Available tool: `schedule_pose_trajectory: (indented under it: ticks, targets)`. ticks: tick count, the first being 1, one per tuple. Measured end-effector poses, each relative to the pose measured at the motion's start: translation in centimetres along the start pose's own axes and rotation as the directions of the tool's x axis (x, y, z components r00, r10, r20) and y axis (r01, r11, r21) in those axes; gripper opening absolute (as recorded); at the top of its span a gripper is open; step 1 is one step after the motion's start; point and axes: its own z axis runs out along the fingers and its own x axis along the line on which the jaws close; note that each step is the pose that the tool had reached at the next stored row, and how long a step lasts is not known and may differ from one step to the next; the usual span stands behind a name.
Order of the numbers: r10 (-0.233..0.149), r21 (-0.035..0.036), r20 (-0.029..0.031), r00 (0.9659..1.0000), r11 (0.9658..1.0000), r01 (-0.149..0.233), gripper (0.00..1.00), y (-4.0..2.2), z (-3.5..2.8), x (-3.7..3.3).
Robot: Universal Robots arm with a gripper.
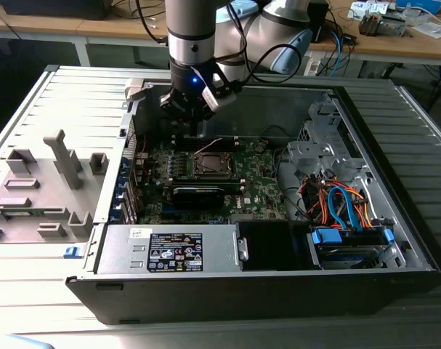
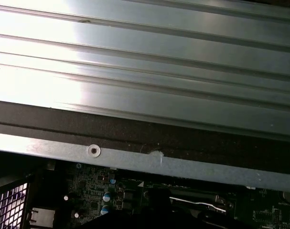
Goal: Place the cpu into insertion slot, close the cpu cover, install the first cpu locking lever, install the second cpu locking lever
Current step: 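Install the first cpu locking lever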
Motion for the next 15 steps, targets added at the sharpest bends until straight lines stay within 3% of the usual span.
schedule_pose_trajectory:
  ticks: [4,7,15]
  targets:
    - [0.000,0.0007,0.0000,1.0000,1.0000,0.000,0.11,0.00,0.07,0.00]
    - [0.000,0.0087,-0.0014,1.0000,1.0000,0.000,0.11,-0.01,0.11,0.00]
    - [0.000,0.0091,-0.0014,1.0000,1.0000,0.000,0.11,-0.01,0.16,0.00]
